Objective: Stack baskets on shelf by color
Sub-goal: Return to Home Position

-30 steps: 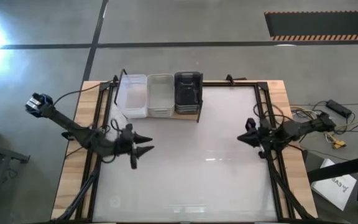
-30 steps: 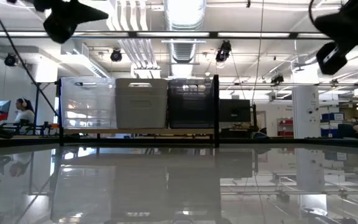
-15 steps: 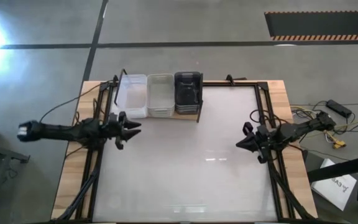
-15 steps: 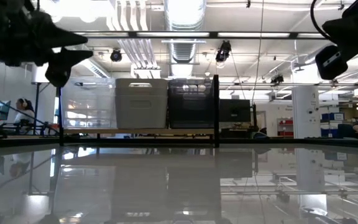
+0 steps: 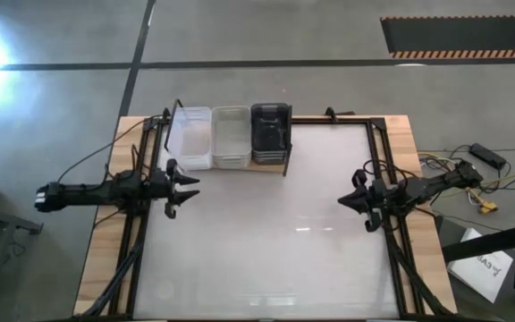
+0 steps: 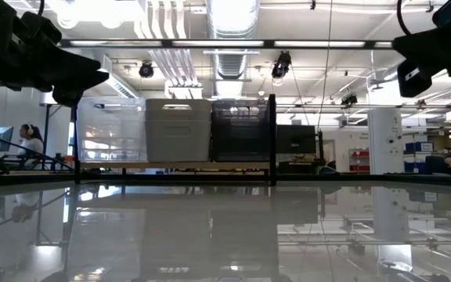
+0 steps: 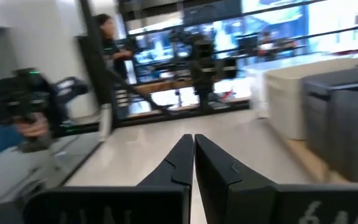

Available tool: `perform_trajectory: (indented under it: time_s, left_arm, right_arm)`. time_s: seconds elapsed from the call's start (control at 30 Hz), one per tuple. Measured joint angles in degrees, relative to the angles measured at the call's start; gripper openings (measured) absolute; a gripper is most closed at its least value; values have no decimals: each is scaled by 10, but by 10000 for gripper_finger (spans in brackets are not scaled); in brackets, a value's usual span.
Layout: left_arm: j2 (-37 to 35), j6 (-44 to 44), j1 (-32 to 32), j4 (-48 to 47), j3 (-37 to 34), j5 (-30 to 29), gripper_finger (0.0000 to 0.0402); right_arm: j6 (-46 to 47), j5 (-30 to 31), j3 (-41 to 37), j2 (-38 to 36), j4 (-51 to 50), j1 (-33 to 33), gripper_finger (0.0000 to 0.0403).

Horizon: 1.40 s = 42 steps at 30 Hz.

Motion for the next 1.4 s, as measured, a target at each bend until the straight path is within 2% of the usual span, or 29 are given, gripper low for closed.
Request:
perform_trajectory:
  time_s: [0.2, 0.33, 0.43, 0.63, 0.7, 0.83, 1.0, 1.4]
  left_arm:
    - [21, 1, 0, 8, 0, -1, 152]
    - [29, -41, 0, 8, -1, -1, 152]
    - [34, -66, 0, 7, -1, -1, 152]
    - [36, -74, 0, 7, -1, -1, 152]
    - [36, -74, 0, 7, -1, -1, 152]
    - [38, -74, 0, 7, -2, -1, 152]
    - [39, -74, 0, 7, -2, -1, 152]
    - [42, -74, 0, 7, -2, -1, 152]
  right_arm:
    - [-25, 60, 0, 0, -10, -10, 9]
    - [-24, 64, 0, 0, -13, -63, 9]
    - [-22, -1, 0, 0, -18, -124, 8]
    - [-7, -184, 0, 0, -22, -270, 8]
    - [-10, -201, 0, 1, -30, -304, 9]
    - [0, -152, 0, 16, -37, -339, 9]
    - [4, -87, 0, 28, -35, -344, 9]
    - [4, -77, 0, 31, -34, -344, 9]
